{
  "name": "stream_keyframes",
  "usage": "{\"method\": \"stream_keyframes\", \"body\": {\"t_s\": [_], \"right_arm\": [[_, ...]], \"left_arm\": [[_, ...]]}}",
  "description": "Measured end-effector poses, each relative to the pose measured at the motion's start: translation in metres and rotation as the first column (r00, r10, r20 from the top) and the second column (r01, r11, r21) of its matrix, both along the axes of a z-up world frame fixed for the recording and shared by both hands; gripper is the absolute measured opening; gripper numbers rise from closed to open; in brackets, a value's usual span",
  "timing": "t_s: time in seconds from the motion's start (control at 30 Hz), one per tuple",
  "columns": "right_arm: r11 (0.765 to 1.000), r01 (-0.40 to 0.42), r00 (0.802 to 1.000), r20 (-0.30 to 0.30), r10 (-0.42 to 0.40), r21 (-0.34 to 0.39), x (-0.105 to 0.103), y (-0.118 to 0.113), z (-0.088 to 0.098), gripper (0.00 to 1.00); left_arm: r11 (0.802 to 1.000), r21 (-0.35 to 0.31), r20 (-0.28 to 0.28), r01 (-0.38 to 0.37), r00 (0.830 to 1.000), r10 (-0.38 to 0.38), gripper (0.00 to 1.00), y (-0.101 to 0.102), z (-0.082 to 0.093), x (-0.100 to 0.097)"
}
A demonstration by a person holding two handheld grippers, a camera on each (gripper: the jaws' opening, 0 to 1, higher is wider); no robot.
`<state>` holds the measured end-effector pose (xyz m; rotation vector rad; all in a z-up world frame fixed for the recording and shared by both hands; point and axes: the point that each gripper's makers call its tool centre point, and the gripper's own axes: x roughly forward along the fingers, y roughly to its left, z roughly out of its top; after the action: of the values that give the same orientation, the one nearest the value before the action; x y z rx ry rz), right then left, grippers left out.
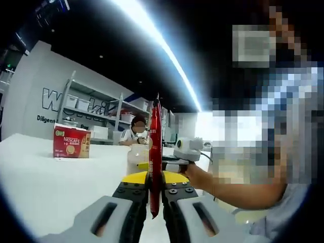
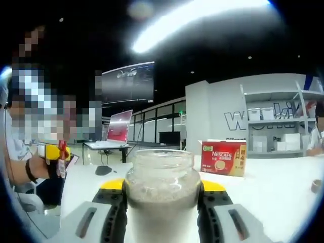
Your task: Tear open the coffee pouch, take out the coffee, and pour the coffee from the pouch into the cup
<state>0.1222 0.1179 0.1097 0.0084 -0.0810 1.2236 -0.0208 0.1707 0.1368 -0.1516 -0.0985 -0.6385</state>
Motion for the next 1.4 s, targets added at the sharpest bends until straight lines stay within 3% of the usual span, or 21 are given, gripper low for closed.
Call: {"method": "stream_keyframes", "body": {"t_s": [0.4,0.77,1.4], "right_arm": [[0.999,-0.049,0.999,0.004,0.049,0.003,-0.017,0.022,0.001,0.54],[0.998,-0.069,0.998,0.004,0.069,0.004,-0.020,0.026,0.001,0.54],[0.992,-0.124,0.992,0.003,0.124,-0.003,-0.039,0.048,0.002,0.54]], "left_arm": [[1.000,-0.020,0.004,-0.001,1.000,0.002,0.12,-0.001,-0.001,-0.002],[0.997,-0.062,0.007,-0.040,0.999,0.040,0.12,0.017,0.001,-0.002],[0.997,-0.046,0.013,-0.065,0.998,0.065,0.12,0.026,0.004,0.000]]}}
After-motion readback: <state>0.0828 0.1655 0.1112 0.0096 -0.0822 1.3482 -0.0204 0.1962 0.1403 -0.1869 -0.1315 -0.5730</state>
